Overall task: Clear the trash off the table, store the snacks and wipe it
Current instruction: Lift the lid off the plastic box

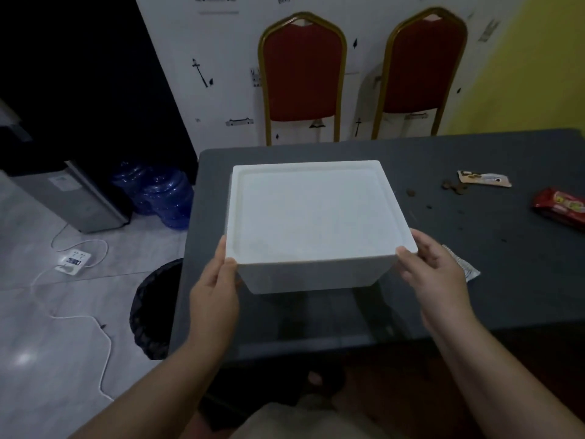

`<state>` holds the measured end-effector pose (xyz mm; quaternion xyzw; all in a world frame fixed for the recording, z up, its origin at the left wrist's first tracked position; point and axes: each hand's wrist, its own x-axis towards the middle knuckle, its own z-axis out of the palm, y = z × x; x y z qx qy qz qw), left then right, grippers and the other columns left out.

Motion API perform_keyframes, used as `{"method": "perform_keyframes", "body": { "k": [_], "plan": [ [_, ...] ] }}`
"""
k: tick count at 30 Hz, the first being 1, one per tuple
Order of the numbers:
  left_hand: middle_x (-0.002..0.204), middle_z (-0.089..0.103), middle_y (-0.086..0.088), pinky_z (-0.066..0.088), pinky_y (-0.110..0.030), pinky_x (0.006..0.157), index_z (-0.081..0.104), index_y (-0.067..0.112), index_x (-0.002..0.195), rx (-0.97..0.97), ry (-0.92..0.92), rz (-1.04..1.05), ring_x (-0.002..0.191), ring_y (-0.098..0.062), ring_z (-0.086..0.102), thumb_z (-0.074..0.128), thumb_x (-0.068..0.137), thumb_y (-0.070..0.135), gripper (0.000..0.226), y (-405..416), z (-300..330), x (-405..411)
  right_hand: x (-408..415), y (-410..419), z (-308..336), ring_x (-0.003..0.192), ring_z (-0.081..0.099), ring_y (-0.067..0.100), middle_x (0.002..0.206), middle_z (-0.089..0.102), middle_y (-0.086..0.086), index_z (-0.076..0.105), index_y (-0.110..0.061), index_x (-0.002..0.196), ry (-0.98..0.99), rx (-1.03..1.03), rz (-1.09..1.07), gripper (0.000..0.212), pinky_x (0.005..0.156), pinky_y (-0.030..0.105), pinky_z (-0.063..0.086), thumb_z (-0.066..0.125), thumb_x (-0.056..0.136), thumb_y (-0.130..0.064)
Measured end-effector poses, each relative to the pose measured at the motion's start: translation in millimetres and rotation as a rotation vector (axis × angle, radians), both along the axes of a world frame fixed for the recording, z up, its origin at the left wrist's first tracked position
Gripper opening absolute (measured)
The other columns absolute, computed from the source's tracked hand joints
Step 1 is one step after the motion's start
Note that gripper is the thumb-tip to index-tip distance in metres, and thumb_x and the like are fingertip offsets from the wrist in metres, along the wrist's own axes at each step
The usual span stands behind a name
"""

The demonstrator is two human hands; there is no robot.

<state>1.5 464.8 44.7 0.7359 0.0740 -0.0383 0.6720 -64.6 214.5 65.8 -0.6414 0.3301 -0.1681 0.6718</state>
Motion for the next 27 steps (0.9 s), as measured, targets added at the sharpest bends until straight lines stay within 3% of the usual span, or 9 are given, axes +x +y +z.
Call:
{"method": "perform_keyframes", "body": {
  "k": [4,10,11,13,14,16,18,22,27],
  "plan": [
    [0.127,0.049,0.027,0.038,-0.042,0.109,0.046,0.04,0.132,-0.016,0.005,0.006,0.125,-0.012,0.05,0.044,0.097,0.023,0.038,2,-17,-12,-11,0,-3,0.09,0.062,-0.001,0.107,0.066,-0.008,0.058,-0.019,0.122,0.015,0.026,0.005,0.034,0.061,0.01,0.047,0.056,0.092,-0.004],
    [0.123,0.053,0.028,0.04,-0.044,0.107,0.049,0.049,0.117,-0.025,0.007,-0.002,0.124,-0.008,0.05,0.049,0.095,0.021,0.036,6,-24,-13,-13,-4,-7,0.102,0.061,0.012,0.113,0.063,-0.006,0.057,-0.024,0.118,0.086,-0.049,0.05,0.032,0.071,0.022,0.047,0.057,0.091,-0.007],
    [0.125,0.054,0.023,0.04,-0.044,0.107,0.05,0.049,0.116,-0.014,0.005,-0.012,0.124,-0.009,0.051,0.05,0.095,0.021,0.036,8,-25,-12,-11,-3,-7,0.109,0.058,0.016,0.114,0.061,-0.007,0.055,-0.025,0.117,0.124,-0.133,0.059,0.031,0.076,0.026,0.047,0.056,0.091,-0.009],
    [0.131,0.056,0.011,0.04,-0.046,0.107,0.052,0.05,0.114,0.003,-0.008,-0.037,0.123,-0.012,0.052,0.047,0.096,0.021,0.034,11,-23,-11,-6,1,-5,0.125,0.044,0.024,0.127,0.05,-0.003,0.049,-0.023,0.125,0.268,-0.537,0.086,0.037,0.095,0.041,0.043,0.055,0.089,-0.02],
    [0.132,0.057,0.006,0.041,-0.046,0.106,0.053,0.049,0.115,0.005,-0.009,-0.049,0.123,-0.014,0.052,0.043,0.098,0.022,0.033,12,-22,-10,-2,6,-4,0.134,0.033,0.027,0.137,0.043,0.002,0.045,-0.021,0.131,0.333,-0.759,0.125,0.045,0.107,0.049,0.032,0.056,0.087,-0.026],
    [0.134,0.055,0.001,0.042,-0.044,0.104,0.051,0.042,0.121,-0.006,0.009,-0.055,0.121,-0.015,0.052,0.033,0.101,0.023,0.033,13,-20,-3,10,24,1,0.144,0.009,0.027,0.152,0.026,0.004,0.036,-0.02,0.14,0.384,-0.996,0.267,0.058,0.117,0.049,0.003,0.054,0.087,-0.038],
    [0.136,0.053,0.001,0.041,-0.042,0.105,0.047,0.036,0.129,-0.015,0.037,-0.061,0.122,-0.014,0.051,0.026,0.103,0.028,0.035,13,-19,9,26,46,9,0.146,-0.005,0.022,0.158,0.015,-0.001,0.028,-0.024,0.146,0.347,-1.075,0.458,0.066,0.115,0.041,-0.01,0.043,0.088,-0.05],
    [0.139,0.05,0.008,0.035,-0.047,0.109,0.044,0.042,0.134,-0.085,0.171,-0.096,0.126,-0.015,0.048,0.03,0.099,0.045,0.038,8,-21,37,57,93,18,0.145,-0.019,0.017,0.16,-0.007,-0.006,0.006,-0.029,0.151,0.29,-1.195,0.859,0.073,0.117,0.037,-0.013,0.036,0.092,-0.058],
    [0.123,0.065,-0.004,0.047,-0.044,0.098,0.056,0.03,0.128,-0.264,0.427,-0.197,0.109,-0.023,0.064,0.053,0.084,0.061,0.055,9,-22,51,77,124,7,0.146,-0.016,0.025,0.161,-0.007,0.002,0.002,-0.027,0.151,0.263,-1.344,0.985,0.09,0.116,0.042,-0.011,0.031,0.081,-0.076]
  ]
}}
